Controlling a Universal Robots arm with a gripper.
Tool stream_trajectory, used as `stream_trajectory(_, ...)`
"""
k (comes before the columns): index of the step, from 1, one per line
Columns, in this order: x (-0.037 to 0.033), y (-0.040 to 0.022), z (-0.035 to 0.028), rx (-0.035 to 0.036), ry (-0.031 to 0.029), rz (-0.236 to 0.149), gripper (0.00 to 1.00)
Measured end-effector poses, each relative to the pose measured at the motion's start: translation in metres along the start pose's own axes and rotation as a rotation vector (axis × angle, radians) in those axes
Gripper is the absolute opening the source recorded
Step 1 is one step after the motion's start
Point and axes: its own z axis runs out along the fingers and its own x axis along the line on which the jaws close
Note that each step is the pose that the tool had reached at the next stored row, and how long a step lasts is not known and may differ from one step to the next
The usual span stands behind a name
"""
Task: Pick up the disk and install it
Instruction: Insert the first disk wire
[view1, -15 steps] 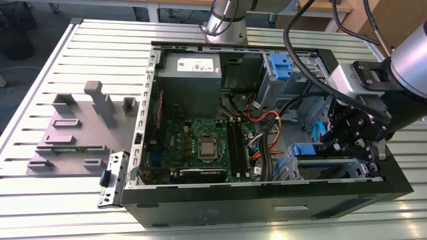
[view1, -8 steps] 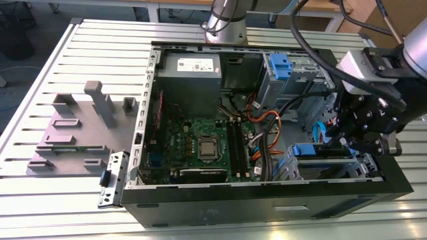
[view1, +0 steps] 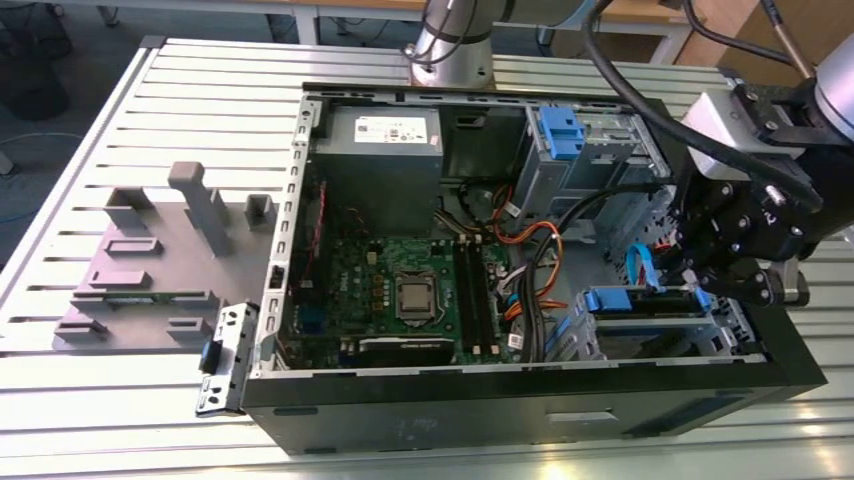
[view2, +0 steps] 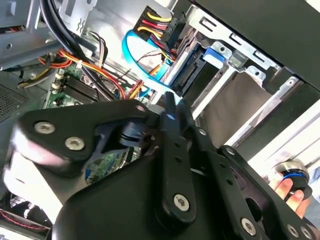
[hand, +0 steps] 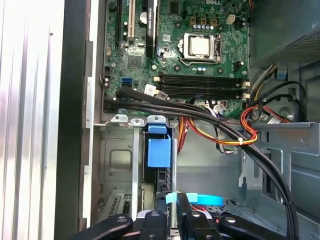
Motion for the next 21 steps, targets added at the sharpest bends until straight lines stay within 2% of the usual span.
stream_trajectory(1,-0.0003,-0.0005,0.0001,-0.0009,-0.0003,0.0,0.22)
stream_trajectory(3,-0.0005,-0.0018,0.0,-0.0036,-0.0014,0.0,0.11)
stream_trajectory(4,-0.0005,-0.0031,0.0,-0.0063,-0.0029,0.0,0.11)
stream_trajectory(9,-0.0004,-0.0179,-0.0002,-0.0337,-0.0063,0.003,0.11)
stream_trajectory(13,-0.0003,-0.0299,-0.0008,-0.0493,-0.0069,0.004,0.11)
stream_trajectory(15,-0.0002,-0.0325,-0.0009,-0.0522,-0.007,0.005,0.11)
stream_trajectory(21,-0.0002,-0.0328,-0.0009,-0.0524,-0.0071,0.005,0.11)
